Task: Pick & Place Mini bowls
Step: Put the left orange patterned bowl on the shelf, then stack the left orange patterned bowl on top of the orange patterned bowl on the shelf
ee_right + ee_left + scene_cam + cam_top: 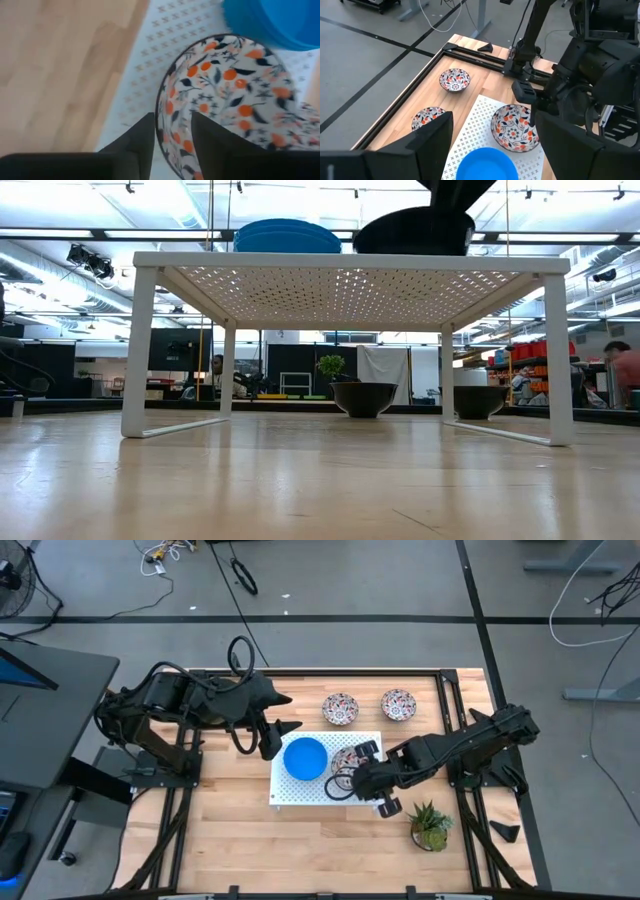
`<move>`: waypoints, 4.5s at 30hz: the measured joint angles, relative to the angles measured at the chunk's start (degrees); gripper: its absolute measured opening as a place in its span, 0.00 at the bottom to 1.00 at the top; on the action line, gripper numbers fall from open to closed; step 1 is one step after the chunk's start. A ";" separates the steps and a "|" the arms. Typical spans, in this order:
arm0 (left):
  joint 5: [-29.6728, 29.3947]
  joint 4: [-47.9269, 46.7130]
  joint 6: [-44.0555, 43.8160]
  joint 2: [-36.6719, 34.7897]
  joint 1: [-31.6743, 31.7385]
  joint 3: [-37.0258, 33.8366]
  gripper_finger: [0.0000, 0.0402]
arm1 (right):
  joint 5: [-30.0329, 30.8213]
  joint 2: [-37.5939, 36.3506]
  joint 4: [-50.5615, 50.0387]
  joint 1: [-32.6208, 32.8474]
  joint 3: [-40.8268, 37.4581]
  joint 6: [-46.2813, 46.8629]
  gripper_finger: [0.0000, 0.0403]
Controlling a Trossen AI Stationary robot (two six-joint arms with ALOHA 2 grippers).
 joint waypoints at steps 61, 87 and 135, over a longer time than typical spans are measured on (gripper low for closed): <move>2.48 27.90 13.44 -41.69 -9.04 -54.45 0.72 | 1.14 -4.87 1.43 -0.98 0.00 5.27 0.41; 6.90 49.82 6.36 -75.67 0.33 -99.21 0.72 | 1.14 -4.81 33.47 -0.98 0.00 5.24 0.41; 15.32 55.90 8.53 -89.60 0.32 -119.71 0.72 | 1.11 -4.81 37.27 -4.72 0.00 7.55 0.41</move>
